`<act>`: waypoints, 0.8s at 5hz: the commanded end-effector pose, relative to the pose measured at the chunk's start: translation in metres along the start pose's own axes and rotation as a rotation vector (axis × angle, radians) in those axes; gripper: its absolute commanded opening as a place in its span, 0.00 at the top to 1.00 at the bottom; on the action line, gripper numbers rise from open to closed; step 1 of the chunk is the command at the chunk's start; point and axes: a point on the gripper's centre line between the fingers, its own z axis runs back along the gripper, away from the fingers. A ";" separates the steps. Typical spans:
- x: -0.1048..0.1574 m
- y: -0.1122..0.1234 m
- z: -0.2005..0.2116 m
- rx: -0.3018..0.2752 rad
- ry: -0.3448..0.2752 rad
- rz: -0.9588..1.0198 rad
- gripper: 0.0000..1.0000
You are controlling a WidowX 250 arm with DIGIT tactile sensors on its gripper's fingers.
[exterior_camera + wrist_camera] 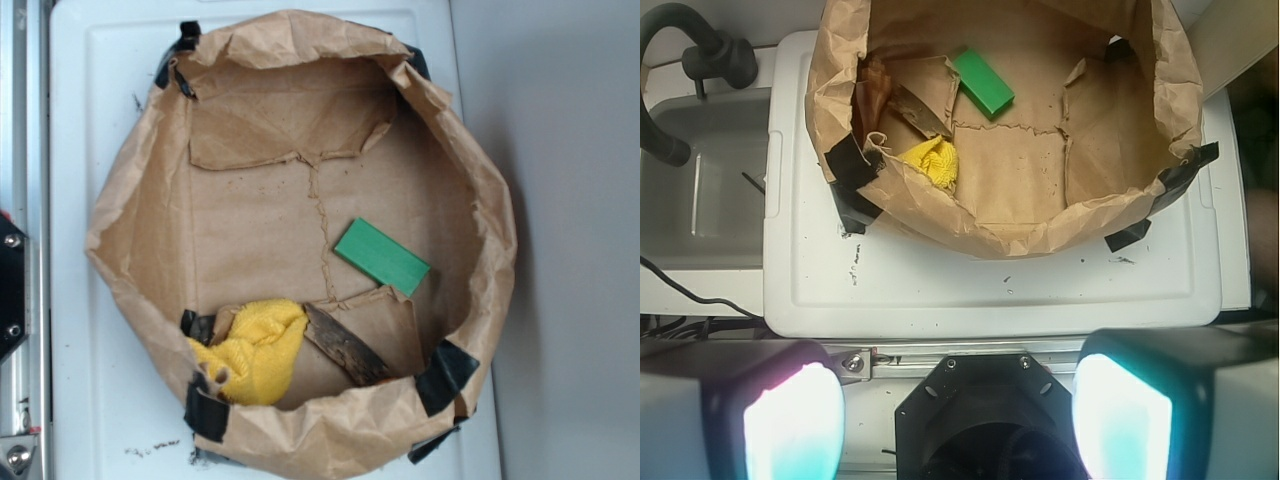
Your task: Grab the green block.
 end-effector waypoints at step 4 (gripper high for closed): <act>0.147 0.011 -0.047 -0.060 -0.036 -0.179 0.00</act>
